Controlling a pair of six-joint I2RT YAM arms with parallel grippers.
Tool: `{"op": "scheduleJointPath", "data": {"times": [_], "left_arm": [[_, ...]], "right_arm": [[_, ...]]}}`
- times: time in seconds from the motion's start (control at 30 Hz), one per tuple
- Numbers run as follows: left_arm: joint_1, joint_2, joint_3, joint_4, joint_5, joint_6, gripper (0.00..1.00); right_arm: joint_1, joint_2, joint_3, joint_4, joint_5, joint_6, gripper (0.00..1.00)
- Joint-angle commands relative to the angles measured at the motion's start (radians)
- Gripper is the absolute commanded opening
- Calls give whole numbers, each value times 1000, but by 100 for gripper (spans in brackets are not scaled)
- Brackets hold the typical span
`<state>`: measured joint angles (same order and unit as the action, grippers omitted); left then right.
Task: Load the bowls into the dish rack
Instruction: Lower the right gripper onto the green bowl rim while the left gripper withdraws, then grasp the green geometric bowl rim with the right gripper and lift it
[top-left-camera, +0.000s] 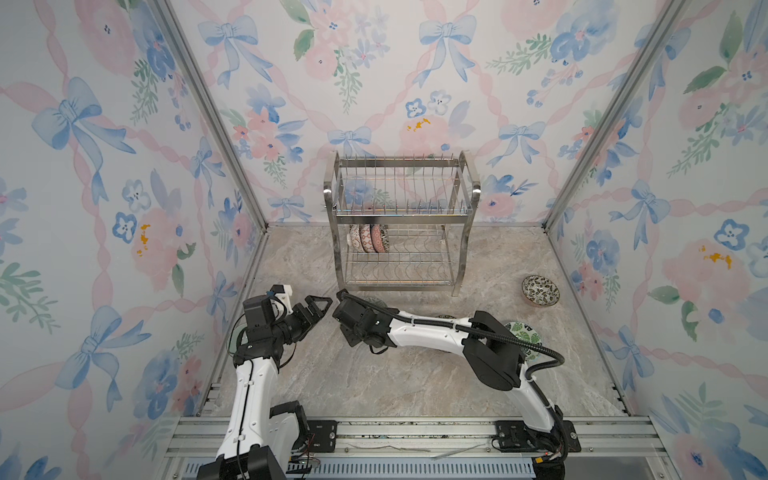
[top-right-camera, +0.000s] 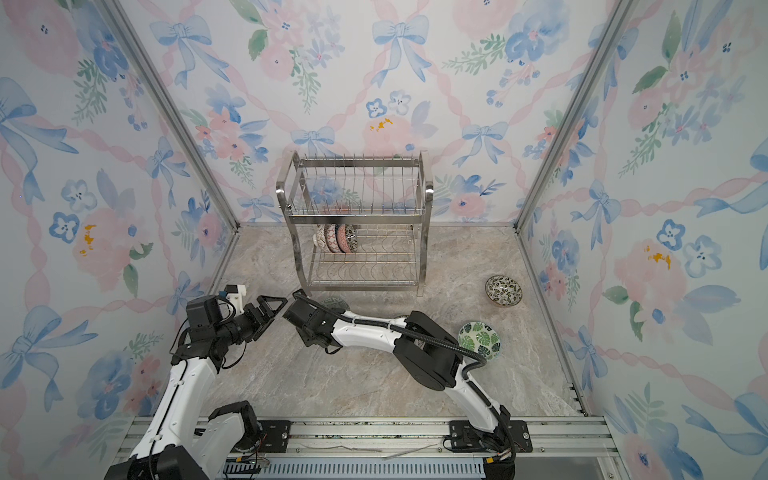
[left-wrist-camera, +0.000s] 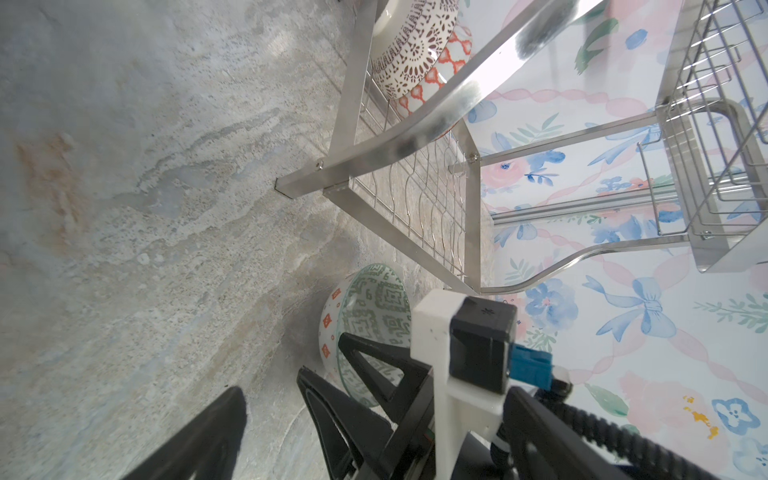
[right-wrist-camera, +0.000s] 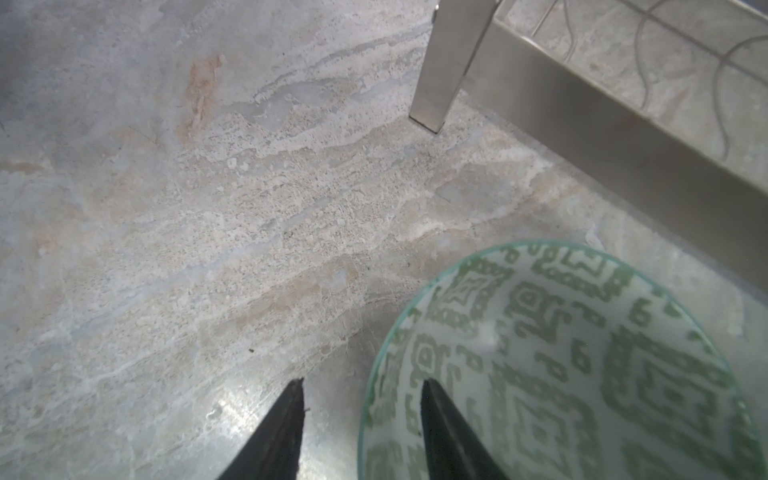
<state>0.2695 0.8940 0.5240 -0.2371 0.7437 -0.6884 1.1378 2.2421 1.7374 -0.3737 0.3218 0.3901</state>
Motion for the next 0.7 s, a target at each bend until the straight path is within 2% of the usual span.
{"op": "scheduleJointPath", "data": {"times": [0.0,0.17,0.37,0.5,0.67], "left_arm": [[10,-8,13,25,-10,28,98],[13,-15,-7,67,1,10,98],[22,-13,-12,87,26,3,98],[59,-31,-16,99,27,-2,98],[92,0,-22,109,42,-6,98]], "right_arm": [[-5,32,33,-67,13,3,40],[-5,45,47,-86,37,8,22],[-6,35,34,-80,47,2,5],[-8,25,50,-109,50,-22,0],[-22,-18,27,-99,39,-17,0]]}}
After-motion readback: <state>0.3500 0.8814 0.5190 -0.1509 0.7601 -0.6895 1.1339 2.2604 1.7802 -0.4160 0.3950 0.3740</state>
